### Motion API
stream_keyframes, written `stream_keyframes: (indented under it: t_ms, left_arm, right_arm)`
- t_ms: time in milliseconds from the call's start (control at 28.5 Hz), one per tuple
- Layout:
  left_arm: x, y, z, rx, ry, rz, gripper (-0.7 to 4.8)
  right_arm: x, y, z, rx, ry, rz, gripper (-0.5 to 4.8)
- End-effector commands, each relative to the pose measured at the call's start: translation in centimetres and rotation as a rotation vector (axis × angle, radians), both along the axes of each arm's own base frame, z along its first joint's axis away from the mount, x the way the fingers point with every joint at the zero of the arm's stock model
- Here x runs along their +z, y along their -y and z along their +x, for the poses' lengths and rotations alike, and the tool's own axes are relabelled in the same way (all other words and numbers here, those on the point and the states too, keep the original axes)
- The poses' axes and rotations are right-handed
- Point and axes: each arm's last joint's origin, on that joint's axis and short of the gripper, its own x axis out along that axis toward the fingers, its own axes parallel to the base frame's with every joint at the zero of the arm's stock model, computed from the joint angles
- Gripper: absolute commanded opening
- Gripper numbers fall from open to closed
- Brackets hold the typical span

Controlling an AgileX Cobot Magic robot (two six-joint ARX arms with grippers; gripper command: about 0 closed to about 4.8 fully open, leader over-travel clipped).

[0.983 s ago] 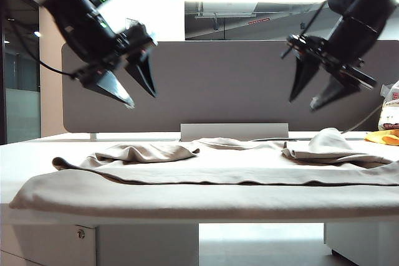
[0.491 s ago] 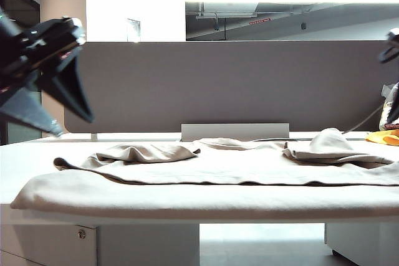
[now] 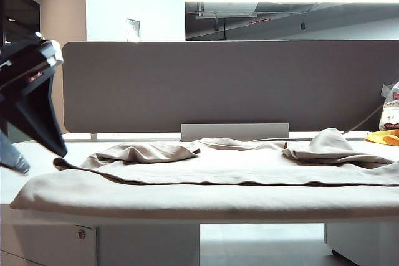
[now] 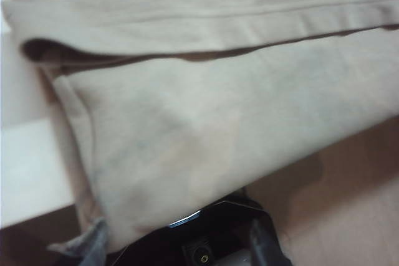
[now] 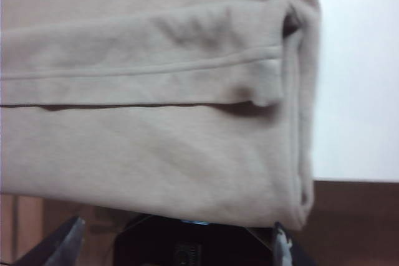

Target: Fold the bottom side of the T-shirt horizontally towards the center, about one-third of the way, then fold the sleeve back towards the center, creating a straight line along the edge of the T-shirt, and finally fold the bottom of the T-shirt up towards the top, creating a neat rectangle.

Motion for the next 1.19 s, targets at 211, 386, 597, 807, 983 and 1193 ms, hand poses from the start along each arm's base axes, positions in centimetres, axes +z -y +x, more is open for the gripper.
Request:
stream_keyframes:
  t_ms: [211, 386, 597, 807, 983, 1193]
  left_arm:
    - [-0.1, -0.3, 0.1, 0.044, 0.030, 0.090, 3.78]
    - [-0.5, -0.2, 0.3, 0.055, 0.004, 0.085, 3.77]
    - [-2.4, 0.3, 1.2, 0.035, -0.085, 0.069, 3.70]
    - [-2.7, 0.4, 1.7, 0.029, -0.078, 0.054, 2.26]
    - [-2.5, 0.5, 1.9, 0.028, -0.048, 0.043, -0.08]
    - [-1.5, 0.8, 2.6, 0.026, 0.009, 0.024, -0.06]
  right_arm:
    - [-1.1, 0.2, 0.5, -0.018, -0.070, -0.049, 3.82]
    - [-3.0, 0.3, 1.5, -0.014, -0.165, -0.039, 3.82]
    - [-3.3, 0.3, 1.9, -0.017, -0.157, -0.037, 3.38]
    - [-3.3, 0.3, 2.1, -0.018, -0.138, -0.040, 1.94]
    - [-3.1, 0.4, 2.4, -0.019, -0.105, -0.044, 0.31]
    - [-2.9, 0.4, 2.8, -0.019, -0.060, -0.045, -0.01]
